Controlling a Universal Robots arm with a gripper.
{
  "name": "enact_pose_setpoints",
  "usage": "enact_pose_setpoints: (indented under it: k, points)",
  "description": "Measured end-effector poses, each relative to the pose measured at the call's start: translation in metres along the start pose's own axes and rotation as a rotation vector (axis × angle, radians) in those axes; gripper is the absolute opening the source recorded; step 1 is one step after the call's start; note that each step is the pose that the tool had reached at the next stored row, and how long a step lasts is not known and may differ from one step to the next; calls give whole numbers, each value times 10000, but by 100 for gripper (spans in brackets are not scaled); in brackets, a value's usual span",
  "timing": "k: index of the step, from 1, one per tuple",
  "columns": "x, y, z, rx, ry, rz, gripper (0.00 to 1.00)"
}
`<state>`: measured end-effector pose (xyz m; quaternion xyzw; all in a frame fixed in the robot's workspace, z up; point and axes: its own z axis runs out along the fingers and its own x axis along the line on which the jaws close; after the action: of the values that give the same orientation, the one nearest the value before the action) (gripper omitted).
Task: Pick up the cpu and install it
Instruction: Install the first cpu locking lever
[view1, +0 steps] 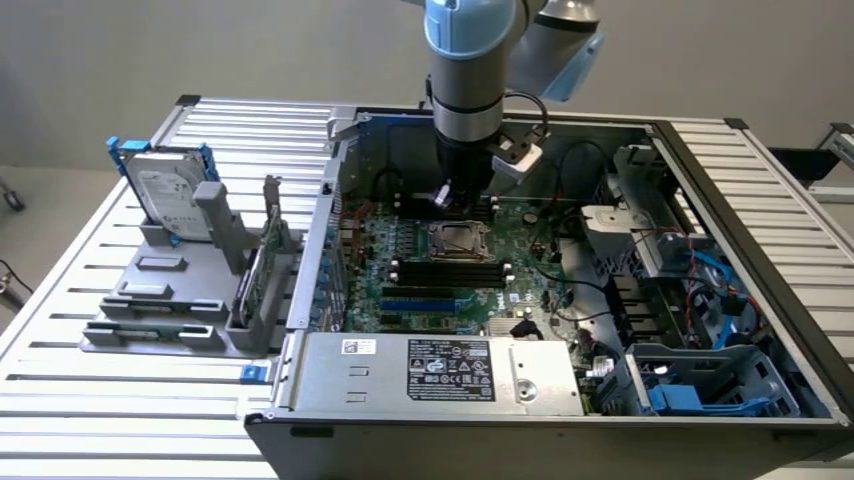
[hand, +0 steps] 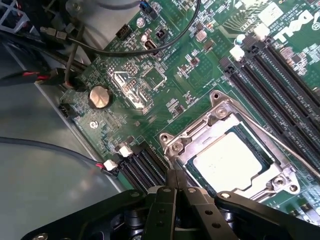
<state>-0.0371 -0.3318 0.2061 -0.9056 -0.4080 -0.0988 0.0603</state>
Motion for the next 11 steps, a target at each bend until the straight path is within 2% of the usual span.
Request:
enact_pose_setpoints:
  k: [7, 11]
  points:
    - [-129, 105, -124, 12, -11, 2, 11]
    - [-206, 137, -201, 13, -11, 5, 11]
